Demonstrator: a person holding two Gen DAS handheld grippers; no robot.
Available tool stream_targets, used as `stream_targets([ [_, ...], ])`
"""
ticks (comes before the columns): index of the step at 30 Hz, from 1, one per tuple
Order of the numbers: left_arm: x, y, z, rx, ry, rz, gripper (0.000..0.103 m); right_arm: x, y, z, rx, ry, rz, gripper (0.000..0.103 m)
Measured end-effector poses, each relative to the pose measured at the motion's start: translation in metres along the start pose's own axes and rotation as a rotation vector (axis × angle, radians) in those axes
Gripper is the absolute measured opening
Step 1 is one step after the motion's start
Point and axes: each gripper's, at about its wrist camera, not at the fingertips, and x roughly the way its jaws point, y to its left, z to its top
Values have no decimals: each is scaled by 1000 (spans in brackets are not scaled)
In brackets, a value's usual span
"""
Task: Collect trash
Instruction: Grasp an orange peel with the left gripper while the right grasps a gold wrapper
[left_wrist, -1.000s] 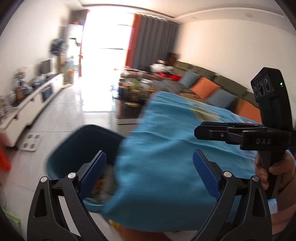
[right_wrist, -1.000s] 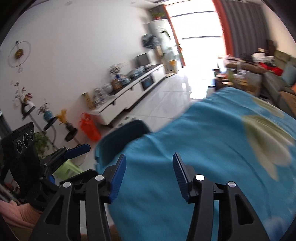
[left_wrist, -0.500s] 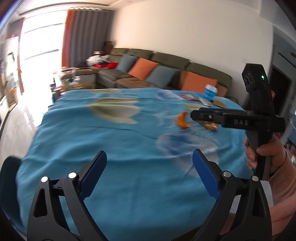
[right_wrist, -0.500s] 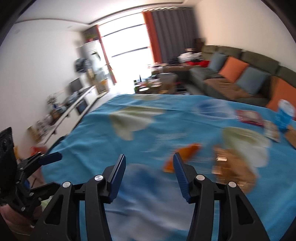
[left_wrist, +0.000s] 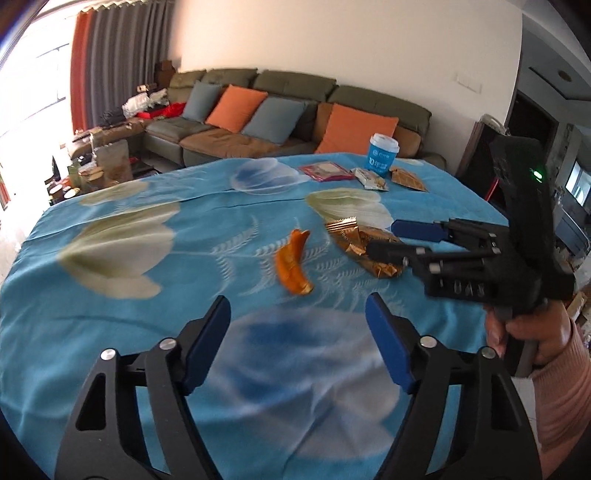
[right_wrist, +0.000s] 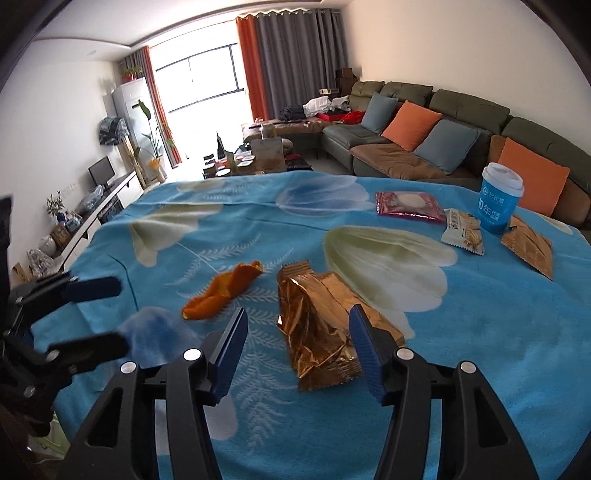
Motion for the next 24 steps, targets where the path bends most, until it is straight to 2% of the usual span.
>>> stream_targets([
  [6,46,1,21,-16,97,-3,62,10,-5,1,-23,35,-27,59],
  [10,72,6,24,-40,170,-15,49,14,-6,2,-39,51,-49,59],
  [13,79,9,23,-55,173,-16,43,16,-7,2,-44,58,-43,58],
  [15,80,11,23,-60,175,-17,34,16,-7,2,-47,59,-35,50],
  [16,81,12,24,-66,177,-21,26,16,-7,2,-50,61,-32,48],
  [18,81,15,24,-81,175,-21,21,16,-6,2,-54,59,-28,42],
  [19,80,17,23,-89,172,-25,20,15,-6,2,-54,58,-23,35],
  [20,80,19,23,-98,170,-31,20,15,-7,2,-53,61,-19,17],
  [24,78,21,22,-111,163,-31,19,15,-9,2,-41,63,-4,18],
])
